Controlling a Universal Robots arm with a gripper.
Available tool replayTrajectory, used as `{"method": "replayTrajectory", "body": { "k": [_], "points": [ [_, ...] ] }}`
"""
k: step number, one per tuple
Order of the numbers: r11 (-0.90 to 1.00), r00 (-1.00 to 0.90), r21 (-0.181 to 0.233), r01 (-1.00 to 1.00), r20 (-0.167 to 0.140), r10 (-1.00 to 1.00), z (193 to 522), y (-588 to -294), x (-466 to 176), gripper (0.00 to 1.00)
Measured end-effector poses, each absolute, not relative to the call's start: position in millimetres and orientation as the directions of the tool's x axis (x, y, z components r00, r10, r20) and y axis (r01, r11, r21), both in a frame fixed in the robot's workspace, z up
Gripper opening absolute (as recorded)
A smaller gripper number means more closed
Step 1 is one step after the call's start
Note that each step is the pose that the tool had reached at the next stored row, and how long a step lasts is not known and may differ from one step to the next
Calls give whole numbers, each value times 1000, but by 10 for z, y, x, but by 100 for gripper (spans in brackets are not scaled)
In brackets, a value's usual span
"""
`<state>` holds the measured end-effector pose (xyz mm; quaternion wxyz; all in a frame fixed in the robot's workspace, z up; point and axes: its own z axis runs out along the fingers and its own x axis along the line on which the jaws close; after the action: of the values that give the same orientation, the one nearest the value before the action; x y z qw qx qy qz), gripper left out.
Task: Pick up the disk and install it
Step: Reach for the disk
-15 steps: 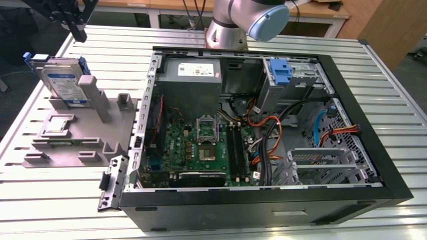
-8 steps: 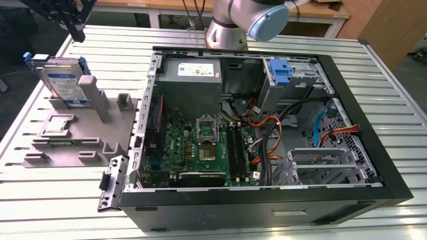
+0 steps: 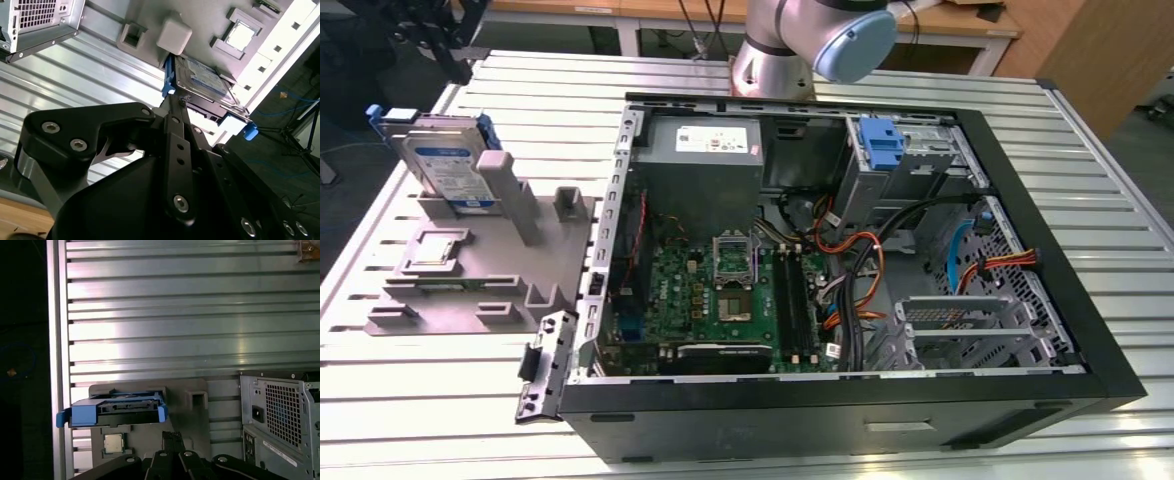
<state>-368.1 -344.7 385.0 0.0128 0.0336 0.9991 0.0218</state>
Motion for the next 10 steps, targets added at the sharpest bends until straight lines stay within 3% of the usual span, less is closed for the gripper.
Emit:
{"method": "replayTrajectory", "body": {
  "k": [10],
  "points": [
    [997, -997, 44, 67, -22, 68, 3839, -3439, -3993, 10]
  ]
}}
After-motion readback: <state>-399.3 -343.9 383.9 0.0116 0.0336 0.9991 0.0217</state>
